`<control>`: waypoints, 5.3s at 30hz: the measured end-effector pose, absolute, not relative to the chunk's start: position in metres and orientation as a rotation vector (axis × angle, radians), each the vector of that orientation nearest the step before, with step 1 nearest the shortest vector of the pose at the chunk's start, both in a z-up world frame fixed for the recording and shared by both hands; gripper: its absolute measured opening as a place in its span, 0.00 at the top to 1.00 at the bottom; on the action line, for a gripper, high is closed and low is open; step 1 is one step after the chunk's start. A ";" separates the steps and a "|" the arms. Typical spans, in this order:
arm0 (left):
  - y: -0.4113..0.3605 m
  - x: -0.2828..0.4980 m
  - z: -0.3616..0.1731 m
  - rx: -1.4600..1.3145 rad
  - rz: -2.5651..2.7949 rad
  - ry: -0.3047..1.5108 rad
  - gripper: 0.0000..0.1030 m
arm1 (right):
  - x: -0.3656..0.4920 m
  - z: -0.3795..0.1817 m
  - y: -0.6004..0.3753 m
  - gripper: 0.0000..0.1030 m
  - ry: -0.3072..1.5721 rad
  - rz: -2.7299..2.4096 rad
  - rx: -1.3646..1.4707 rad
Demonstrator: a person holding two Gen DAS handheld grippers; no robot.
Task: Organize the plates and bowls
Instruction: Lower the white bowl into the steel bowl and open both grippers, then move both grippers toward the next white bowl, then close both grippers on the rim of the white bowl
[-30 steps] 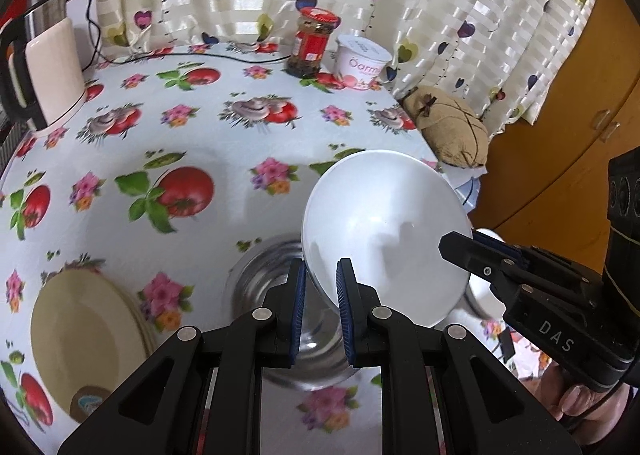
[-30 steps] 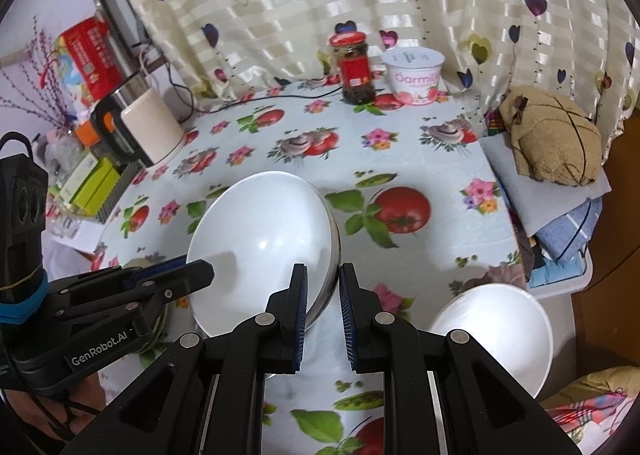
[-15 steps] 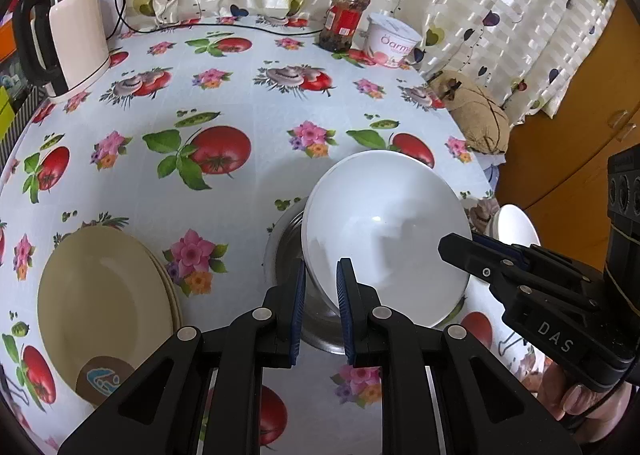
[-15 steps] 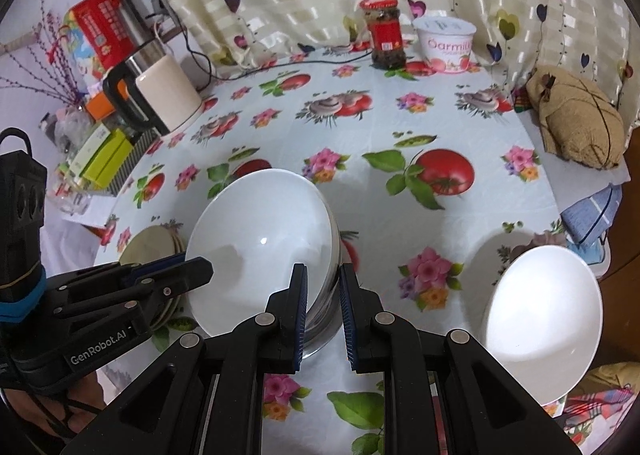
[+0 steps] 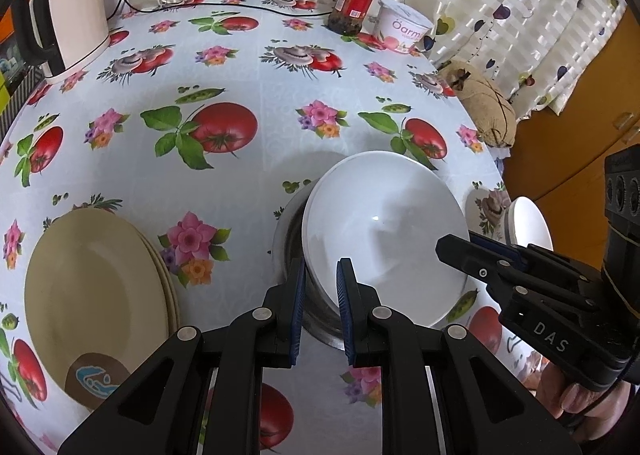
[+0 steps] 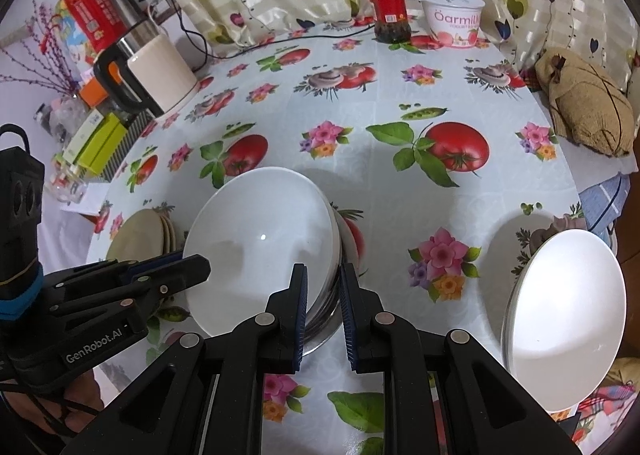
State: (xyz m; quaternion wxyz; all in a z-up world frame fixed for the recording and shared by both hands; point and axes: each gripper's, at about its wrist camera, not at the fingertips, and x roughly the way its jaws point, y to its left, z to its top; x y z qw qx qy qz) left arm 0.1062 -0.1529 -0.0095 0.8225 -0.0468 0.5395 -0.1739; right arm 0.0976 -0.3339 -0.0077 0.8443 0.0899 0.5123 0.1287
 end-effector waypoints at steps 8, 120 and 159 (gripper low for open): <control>-0.153 0.106 -0.010 -0.100 -0.373 1.145 0.84 | 0.099 -0.011 -0.334 0.82 1.089 0.267 0.178; -0.261 0.080 0.047 0.007 -0.603 0.949 0.66 | 0.030 0.052 -0.458 0.56 0.869 0.057 0.260; -0.336 0.085 -0.016 0.032 -0.723 1.104 0.69 | 0.024 -0.016 -0.525 0.78 0.981 -0.079 0.401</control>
